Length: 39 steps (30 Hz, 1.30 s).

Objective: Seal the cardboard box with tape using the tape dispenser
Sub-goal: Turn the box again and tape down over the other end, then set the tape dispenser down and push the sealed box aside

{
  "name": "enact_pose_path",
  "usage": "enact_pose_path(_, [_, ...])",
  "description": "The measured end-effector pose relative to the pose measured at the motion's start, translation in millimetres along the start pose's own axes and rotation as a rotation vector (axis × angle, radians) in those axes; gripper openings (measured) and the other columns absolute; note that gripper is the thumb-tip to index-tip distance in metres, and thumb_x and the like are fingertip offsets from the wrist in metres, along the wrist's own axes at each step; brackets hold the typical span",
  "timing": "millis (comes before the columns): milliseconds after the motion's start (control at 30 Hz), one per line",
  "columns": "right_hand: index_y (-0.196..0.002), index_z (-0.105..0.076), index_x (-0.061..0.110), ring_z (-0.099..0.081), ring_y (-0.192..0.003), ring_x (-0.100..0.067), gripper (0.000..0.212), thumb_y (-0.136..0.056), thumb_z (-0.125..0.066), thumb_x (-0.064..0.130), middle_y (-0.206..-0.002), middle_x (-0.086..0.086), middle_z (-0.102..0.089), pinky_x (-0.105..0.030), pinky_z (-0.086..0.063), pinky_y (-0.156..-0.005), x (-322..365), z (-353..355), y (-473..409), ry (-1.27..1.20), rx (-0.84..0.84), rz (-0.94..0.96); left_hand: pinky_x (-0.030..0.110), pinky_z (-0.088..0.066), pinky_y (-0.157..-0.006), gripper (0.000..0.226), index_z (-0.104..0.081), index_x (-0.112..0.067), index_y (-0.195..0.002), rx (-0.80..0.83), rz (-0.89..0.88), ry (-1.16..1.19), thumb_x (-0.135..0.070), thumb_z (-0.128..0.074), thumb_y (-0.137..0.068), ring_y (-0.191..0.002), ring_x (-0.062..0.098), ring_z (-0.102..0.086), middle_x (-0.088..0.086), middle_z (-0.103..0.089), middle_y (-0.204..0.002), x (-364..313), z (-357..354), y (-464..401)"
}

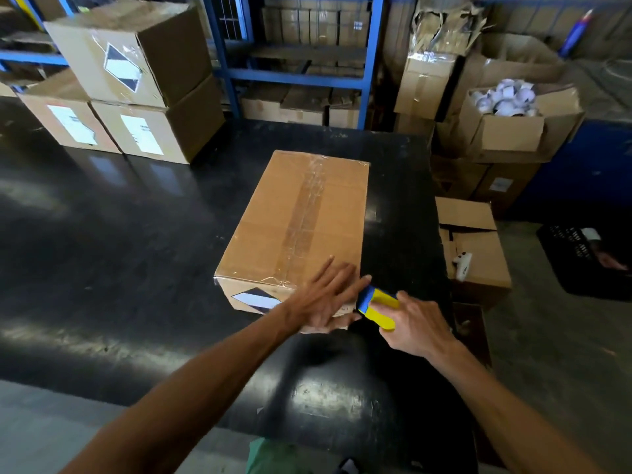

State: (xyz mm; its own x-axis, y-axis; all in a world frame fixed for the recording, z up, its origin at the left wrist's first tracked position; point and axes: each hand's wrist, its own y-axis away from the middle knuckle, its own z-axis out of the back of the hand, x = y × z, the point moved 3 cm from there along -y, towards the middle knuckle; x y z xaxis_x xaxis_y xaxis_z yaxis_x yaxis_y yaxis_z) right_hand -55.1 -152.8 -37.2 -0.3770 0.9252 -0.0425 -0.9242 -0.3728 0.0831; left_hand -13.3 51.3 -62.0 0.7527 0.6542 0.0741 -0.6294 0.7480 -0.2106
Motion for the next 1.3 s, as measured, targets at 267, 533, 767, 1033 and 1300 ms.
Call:
enact_pose_path(267, [-0.135,-0.048,0.05,-0.064,-0.096,-0.028,0.054,-0.082,-0.056,0.055,-0.109,-0.005,-0.057,-0.038,-0.049,-0.074,-31.4,10.9,-1.0,-0.081,0.024,-0.202,0.06,-0.031,-0.113,0.063,-0.042,0.001,-0.148,-0.018,0.321,0.067,-0.035,-0.038,-0.096,-0.147,0.036,-0.03,0.024,-0.031,-0.158,-23.7,-16.8,-23.5])
enact_pose_path(533, [-0.129,-0.056,0.05,-0.065,-0.104,-0.027,0.054,-0.075,-0.062,0.058,-0.109,-0.003,-0.069,-0.036,-0.052,-0.086,-31.3,-16.7,0.1,-0.657,-0.039,-0.481,0.061,0.009,-0.119,0.097,-0.007,0.008,-0.155,0.162,0.896,0.232,-0.063,-0.008,-0.088,-0.151,0.045,0.008,0.032,0.003,-0.162,-17.2,-3.4,-43.4])
enact_pose_path(767, [-0.137,-0.048,0.041,-0.053,-0.124,-0.032,0.045,-0.093,-0.053,0.046,-0.131,-0.002,-0.062,-0.032,-0.038,-0.098,-35.9,-64.2,10.9,-0.999,0.076,-0.743,0.063,0.009,-0.118,0.087,0.003,0.005,-0.155,0.307,0.849,0.172,-0.059,-0.021,-0.1,-0.149,0.046,0.013,0.03,0.008,-0.162,-15.5,-4.0,-46.2])
enact_pose_path(1033, [-0.123,-0.067,0.024,-0.061,-0.108,-0.034,0.031,-0.1,-0.047,0.03,-0.11,-0.015,-0.071,-0.03,-0.027,-0.091,-41.7,-98.7,28.4,-0.935,-0.031,-0.825,0.064,0.007,-0.118,0.087,0.005,0.004,-0.155,0.371,0.831,0.156,-0.059,-0.017,-0.1,-0.149,0.046,0.014,0.03,0.01,-0.162,-13.2,-3.0,-48.8])
enact_pose_path(1300, [-0.119,-0.065,0.013,-0.054,-0.118,-0.038,0.035,-0.092,-0.053,0.032,-0.123,-0.02,-0.064,-0.038,-0.043,-0.093,-49.5,-80.7,14.4,-0.718,0.088,-0.922,0.065,0.006,-0.118,0.086,0.005,0.004,-0.155,0.37,0.828,0.157,-0.058,-0.018,-0.101,-0.149,0.047,0.015,0.031,0.011,-0.162,-14.7,-0.5,-47.4])
